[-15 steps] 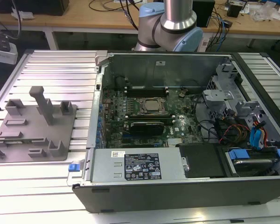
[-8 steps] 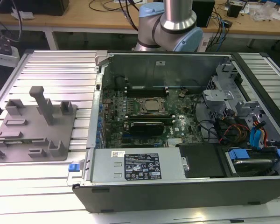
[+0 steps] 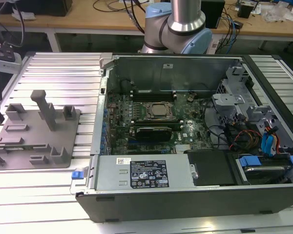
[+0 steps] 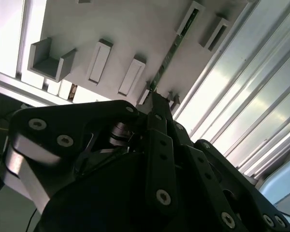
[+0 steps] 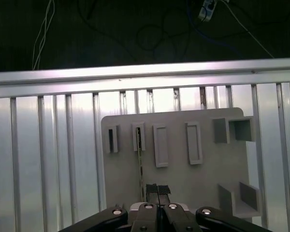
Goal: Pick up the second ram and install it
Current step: 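Pick up the second ram and move it above second insertion slot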
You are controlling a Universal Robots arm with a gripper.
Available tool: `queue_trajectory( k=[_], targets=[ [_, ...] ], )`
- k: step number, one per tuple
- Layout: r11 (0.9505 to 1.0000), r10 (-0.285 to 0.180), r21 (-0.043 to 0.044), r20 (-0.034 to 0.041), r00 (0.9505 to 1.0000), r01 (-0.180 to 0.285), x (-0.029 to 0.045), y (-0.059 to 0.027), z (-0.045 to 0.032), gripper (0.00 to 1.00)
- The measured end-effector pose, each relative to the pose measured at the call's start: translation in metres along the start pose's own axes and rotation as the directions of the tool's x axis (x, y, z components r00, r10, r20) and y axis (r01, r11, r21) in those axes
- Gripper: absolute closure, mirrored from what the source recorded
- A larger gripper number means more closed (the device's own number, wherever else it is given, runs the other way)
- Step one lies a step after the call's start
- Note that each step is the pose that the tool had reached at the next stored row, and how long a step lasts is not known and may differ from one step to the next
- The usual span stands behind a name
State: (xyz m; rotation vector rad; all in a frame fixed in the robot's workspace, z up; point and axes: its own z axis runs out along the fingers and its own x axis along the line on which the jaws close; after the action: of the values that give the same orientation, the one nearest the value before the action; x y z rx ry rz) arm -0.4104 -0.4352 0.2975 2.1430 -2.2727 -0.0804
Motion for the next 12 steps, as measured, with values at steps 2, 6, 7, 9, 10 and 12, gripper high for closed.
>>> queue_trajectory(
  k=[2, 6, 7, 9, 10, 12],
  targets=[
    [1.0, -0.001, 0.0, 0.0, 1.0, 0.001, 0.0001, -0.0001, 0.0028, 0.92],
    [1.0, -0.002, -0.0001, -0.0001, 1.0, 0.002, 0.0003, -0.0006, 0.012, 0.92],
    [1.0, -0.002, -0.0001, -0.0001, 1.0, 0.002, 0.0003, -0.0006, 0.0135, 0.92],
    [1.0, -0.003, -0.0001, -0.0001, 1.0, 0.003, 0.0004, -0.0009, 0.0185, 0.92],
    [1.0, -0.003, -0.0001, -0.0001, 1.0, 0.003, 0.0005, -0.001, 0.0208, 0.92],
    [1.0, -0.003, -0.0001, -0.0002, 1.0, 0.003, 0.0005, -0.0012, 0.0236, 0.92]
  ],
)
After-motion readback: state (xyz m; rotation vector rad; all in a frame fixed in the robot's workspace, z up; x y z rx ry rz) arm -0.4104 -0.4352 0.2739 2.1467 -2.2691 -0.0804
